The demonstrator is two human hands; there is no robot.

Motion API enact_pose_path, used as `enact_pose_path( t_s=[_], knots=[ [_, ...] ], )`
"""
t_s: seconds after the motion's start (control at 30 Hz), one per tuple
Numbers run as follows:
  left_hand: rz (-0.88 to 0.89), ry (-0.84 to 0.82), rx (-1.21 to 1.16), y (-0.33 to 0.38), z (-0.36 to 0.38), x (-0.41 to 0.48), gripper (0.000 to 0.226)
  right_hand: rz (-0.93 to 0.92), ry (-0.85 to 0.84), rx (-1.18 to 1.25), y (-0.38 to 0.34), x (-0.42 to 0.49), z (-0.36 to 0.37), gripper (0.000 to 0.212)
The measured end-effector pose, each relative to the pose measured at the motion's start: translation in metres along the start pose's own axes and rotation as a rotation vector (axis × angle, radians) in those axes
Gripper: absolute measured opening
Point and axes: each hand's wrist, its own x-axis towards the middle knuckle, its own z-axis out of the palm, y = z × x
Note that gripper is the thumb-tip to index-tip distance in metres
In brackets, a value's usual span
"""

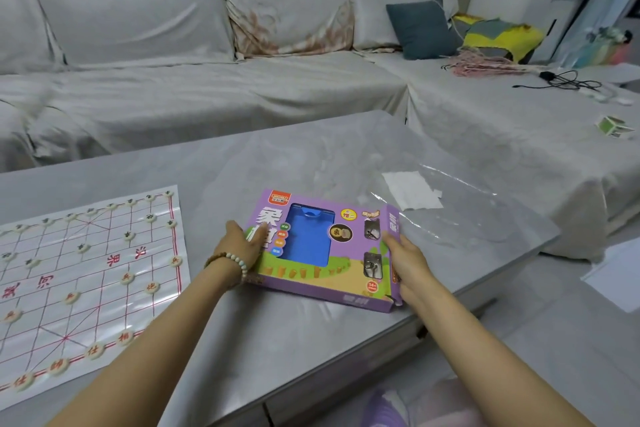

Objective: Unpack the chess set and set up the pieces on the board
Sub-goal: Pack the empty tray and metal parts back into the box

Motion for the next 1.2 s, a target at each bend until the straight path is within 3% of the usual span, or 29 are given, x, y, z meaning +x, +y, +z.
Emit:
enact_pose_path(
  t_s=[0.13, 0.33, 0.63, 0.87, 1.2],
  knots=[
    [-0.059, -0.044, -0.259, -0.007, -0.003, -0.021, 0.053, -0.019, -0.079, 0.014, -0.007, -0.003, -0.007, 0.024],
    [-0.065, -0.001, -0.485, -0.016, -0.001, -0.038, 0.036, -0.103, -0.191, -0.064, -0.019, -0.008, -0.012, 0.021],
    [-0.089, 0.017, -0.532, -0.019, 0.000, -0.049, 0.046, -0.038, -0.245, -0.058, -0.022, -0.007, -0.014, 0.018],
    [-0.095, -0.012, -0.544, -0.020, -0.003, -0.056, 0.044, 0.144, -0.275, 0.067, -0.032, -0.003, -0.018, 0.038],
    [-0.111, -0.013, -0.586, -0.024, -0.001, -0.055, 0.045, 0.197, -0.264, 0.070, -0.036, -0.002, -0.019, 0.028]
  ],
)
